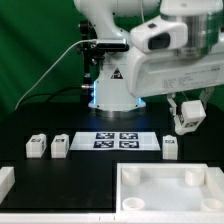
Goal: Assemble one leg
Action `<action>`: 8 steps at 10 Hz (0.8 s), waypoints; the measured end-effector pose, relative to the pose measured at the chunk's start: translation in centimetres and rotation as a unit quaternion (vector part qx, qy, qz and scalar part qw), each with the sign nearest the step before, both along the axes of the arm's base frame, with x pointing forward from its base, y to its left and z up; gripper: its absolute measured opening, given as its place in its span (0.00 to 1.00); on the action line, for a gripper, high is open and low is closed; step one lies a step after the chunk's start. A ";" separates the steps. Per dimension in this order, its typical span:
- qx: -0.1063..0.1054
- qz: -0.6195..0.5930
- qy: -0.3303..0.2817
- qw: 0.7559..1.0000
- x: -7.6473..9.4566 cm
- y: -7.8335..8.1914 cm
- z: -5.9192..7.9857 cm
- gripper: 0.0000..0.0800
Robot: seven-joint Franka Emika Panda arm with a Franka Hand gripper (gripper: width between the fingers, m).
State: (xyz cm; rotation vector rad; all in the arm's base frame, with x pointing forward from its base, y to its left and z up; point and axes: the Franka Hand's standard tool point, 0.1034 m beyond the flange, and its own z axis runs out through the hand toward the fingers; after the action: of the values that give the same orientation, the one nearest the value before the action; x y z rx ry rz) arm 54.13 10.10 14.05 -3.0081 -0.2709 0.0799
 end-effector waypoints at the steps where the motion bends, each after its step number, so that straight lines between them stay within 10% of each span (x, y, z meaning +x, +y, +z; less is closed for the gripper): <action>1: 0.009 -0.008 -0.063 0.998 2.6 -0.4 1.0 0.36; 8: -0.002 -0.026 -0.355 0.935 4.7 -2.1 0.7 0.36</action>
Offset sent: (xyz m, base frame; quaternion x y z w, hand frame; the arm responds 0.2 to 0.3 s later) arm 0.0000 0.0000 0.0000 0.0000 0.2667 0.0000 0.9638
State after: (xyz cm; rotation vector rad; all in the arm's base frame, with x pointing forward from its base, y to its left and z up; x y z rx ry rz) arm 58.87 8.03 14.79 -2.9122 -0.2461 -1.0188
